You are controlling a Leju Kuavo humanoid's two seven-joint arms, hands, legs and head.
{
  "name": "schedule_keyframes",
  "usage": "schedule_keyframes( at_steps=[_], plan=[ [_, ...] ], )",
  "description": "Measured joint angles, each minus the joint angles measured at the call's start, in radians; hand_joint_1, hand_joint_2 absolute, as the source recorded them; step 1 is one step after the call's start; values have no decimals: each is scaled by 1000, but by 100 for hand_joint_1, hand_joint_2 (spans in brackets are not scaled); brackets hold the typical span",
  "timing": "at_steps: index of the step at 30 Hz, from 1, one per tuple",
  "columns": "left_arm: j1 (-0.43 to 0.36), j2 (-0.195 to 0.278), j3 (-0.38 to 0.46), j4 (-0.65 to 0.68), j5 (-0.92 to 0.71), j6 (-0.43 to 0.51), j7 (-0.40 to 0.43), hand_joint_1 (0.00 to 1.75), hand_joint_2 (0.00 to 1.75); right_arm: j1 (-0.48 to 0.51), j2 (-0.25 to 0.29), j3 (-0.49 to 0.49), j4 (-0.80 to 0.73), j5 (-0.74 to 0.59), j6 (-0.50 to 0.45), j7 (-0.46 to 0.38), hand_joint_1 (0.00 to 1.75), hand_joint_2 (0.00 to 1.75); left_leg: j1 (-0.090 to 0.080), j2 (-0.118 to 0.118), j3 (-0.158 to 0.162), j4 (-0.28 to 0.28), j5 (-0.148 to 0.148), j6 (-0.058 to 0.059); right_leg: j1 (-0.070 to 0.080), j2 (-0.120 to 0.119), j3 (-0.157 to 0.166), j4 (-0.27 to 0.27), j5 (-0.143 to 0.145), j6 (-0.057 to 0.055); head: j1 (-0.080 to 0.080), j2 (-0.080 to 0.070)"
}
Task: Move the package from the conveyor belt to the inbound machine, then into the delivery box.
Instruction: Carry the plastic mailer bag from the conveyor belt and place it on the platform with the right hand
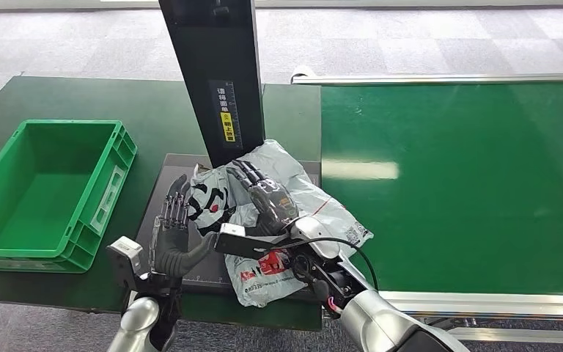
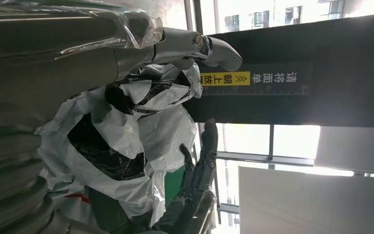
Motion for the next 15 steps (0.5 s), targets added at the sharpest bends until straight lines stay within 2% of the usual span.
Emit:
schedule_keyframes(
  at_steps=[4,13,15],
  plan=[
    [0,0,0,0,-1,-1,0,0,175,24,-10,-60,-58,-61,17,-60,0,175,0,0,0,0,0,0,0,0,0,0,0,0,0,0],
    [-3,0,2,0,-3,6,-2,0,175,62,-20,-150,-172,-135,53,-96,0,175,0,0,0,0,0,0,0,0,0,0,0,0,0,0],
    [-4,0,3,-1,-6,27,-8,0,175,71,-21,-170,-191,-190,79,-124,0,175,0,0,0,0,0,0,0,0,0,0,0,0,0,0]
  ],
)
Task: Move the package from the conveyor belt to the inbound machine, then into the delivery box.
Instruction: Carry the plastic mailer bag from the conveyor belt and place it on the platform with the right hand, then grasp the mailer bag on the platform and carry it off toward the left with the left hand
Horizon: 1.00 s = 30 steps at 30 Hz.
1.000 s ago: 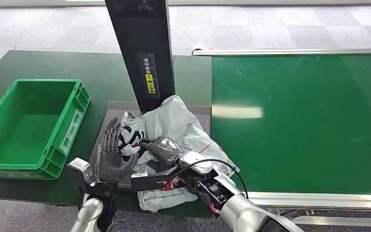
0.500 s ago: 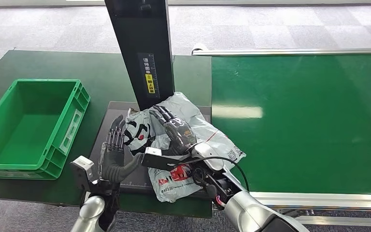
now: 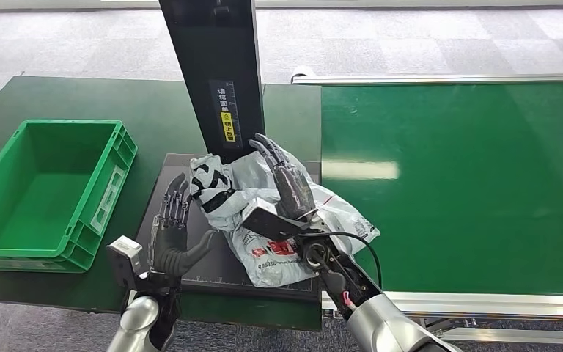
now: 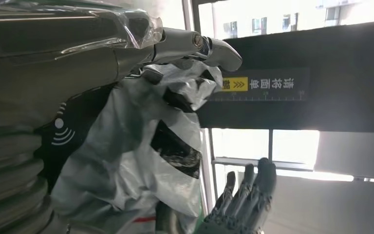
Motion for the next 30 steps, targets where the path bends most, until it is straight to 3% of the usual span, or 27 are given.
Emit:
schedule_keyframes(
  at_steps=[5,10,16,23,30],
  plan=[
    [0,-6,17,-12,15,97,-32,0,175,23,-7,-66,-60,-171,137,-55,0,175,0,0,0,0,0,0,0,0,0,0,0,0,0,0],
    [12,-23,63,-70,38,276,-76,0,175,42,-21,-98,-101,-261,267,-71,0,175,0,0,0,0,0,0,0,0,0,0,0,0,0,0],
    [25,-34,95,-125,43,321,-82,0,175,54,-31,-106,-127,-271,286,-74,0,175,0,0,0,0,0,0,0,0,0,0,0,0,0,0],
    [43,-49,146,-230,45,459,-83,0,175,67,-36,-109,-156,-336,349,-87,0,175,0,0,0,0,0,0,0,0,0,0,0,0,0,0],
    [59,-60,179,-305,39,496,-83,0,175,91,-54,-112,-176,-354,367,-88,0,175,0,0,0,0,0,0,0,0,0,0,0,0,0,0]
  ],
)
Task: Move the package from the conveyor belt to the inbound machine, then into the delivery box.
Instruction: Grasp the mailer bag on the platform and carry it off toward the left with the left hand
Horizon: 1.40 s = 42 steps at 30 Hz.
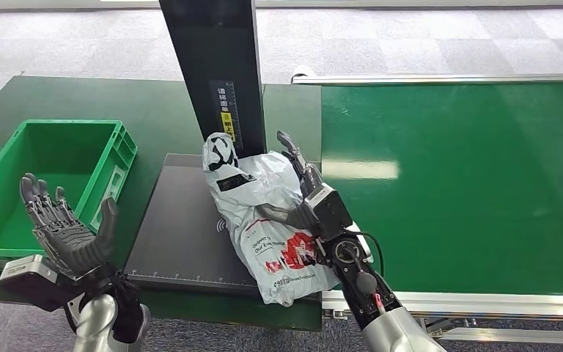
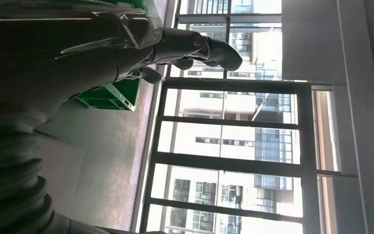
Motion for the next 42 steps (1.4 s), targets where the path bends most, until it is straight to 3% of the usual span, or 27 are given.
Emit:
schedule_keyframes(
  at_steps=[15,20,25,27,30,32,36,42],
  plan=[
    [9,-8,21,-37,-21,31,0,0,175,6,-9,0,-9,17,-1,8,0,175,0,0,0,0,0,0,0,0,0,0,0,0,0,0],
    [14,-1,4,-95,-85,133,0,0,175,-2,-11,11,13,99,16,81,0,175,0,0,0,0,0,0,0,0,0,0,0,0,0,0],
    [12,23,-75,-107,-168,156,4,0,175,-52,-3,56,112,192,68,165,0,175,0,0,0,0,0,0,0,0,0,0,0,0,0,0],
    [1,34,-113,-85,-221,86,50,0,175,-86,7,78,160,251,96,229,0,175,0,0,0,0,0,0,0,0,0,0,0,0,0,0],
    [-29,45,-187,-10,-289,-199,144,0,175,-162,29,174,254,442,173,449,0,175,0,0,1,0,0,0,0,0,1,0,1,0,0,0],
    [-47,42,-218,39,-268,-320,148,0,175,-203,49,242,306,513,240,509,0,175,0,2,1,0,0,0,0,1,1,0,1,0,0,0],
    [-79,40,-227,100,-218,-328,140,0,175,-271,84,344,378,587,311,530,0,175,0,3,2,0,0,0,0,3,1,0,1,-1,0,0],
    [-84,41,-227,130,-200,-321,130,0,175,-317,120,432,421,612,281,498,0,175,0,3,2,0,0,0,1,3,1,0,1,-1,0,0]
  ],
)
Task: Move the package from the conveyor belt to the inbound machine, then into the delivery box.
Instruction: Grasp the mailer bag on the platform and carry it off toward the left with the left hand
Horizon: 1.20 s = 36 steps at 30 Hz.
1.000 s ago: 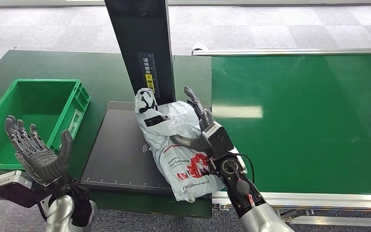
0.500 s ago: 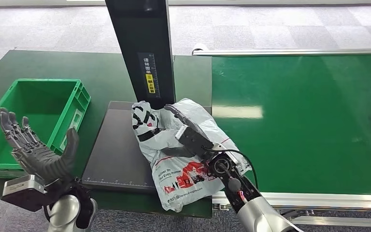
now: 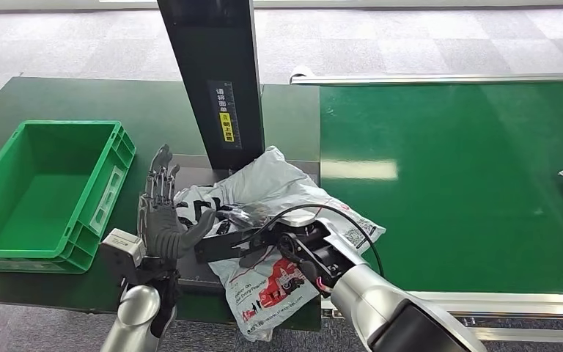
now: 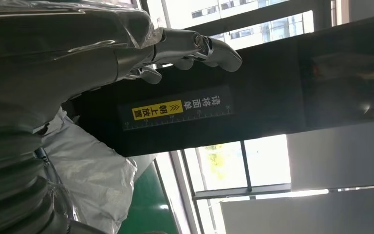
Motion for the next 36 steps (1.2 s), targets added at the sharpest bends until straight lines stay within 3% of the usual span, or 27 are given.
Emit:
schedule_keyframes(
  at_steps=[4,6,10,12,16,20,23,29,32,36],
  plan=[
    [6,2,0,-1,12,10,-21,0,175,1,10,8,5,-50,-155,-174,0,175,0,-1,0,0,0,0,0,-1,0,0,0,0,0,0],
    [8,2,-1,-5,17,10,-33,0,175,2,11,6,5,-67,-202,-221,0,175,0,-2,-1,0,0,0,0,-2,0,0,0,0,1,0],
    [7,0,-4,-9,21,10,-42,0,175,7,11,1,5,-82,-234,-246,0,175,0,-2,-1,0,0,0,0,-2,0,0,0,0,1,0],
    [3,-3,-9,-11,34,15,-53,0,175,12,9,-16,3,-98,-314,-260,0,175,0,-2,-1,0,0,0,0,-2,0,0,0,0,0,0],
    [10,-2,-9,-11,49,36,-62,0,175,8,1,-55,-21,-82,-511,-211,0,175,0,-2,-1,0,0,0,0,-2,0,0,0,0,0,0],
    [27,3,-3,-14,52,49,-65,0,175,8,-23,-110,-74,-86,-572,-185,0,175,0,-2,-1,0,0,0,0,-2,0,0,0,0,0,0],
    [37,9,5,-15,52,53,-63,0,175,3,-45,-146,-107,-87,-507,-154,0,175,0,-1,-1,0,0,0,0,-1,0,0,0,0,0,0],
    [38,17,22,-8,44,55,-41,0,175,-31,-99,-144,-115,-8,-139,-69,0,175,0,-2,-1,0,0,0,0,-2,0,0,0,0,0,0],
    [38,19,30,-1,39,54,-38,0,175,-48,-127,-131,-111,2,-74,-80,0,175,0,-2,-1,0,0,0,0,-1,0,0,0,0,0,0],
    [44,20,42,1,36,55,-33,0,175,-63,-162,-104,-109,-18,47,-165,0,175,0,-2,-1,0,0,0,0,-2,0,0,0,0,0,0]
  ],
)
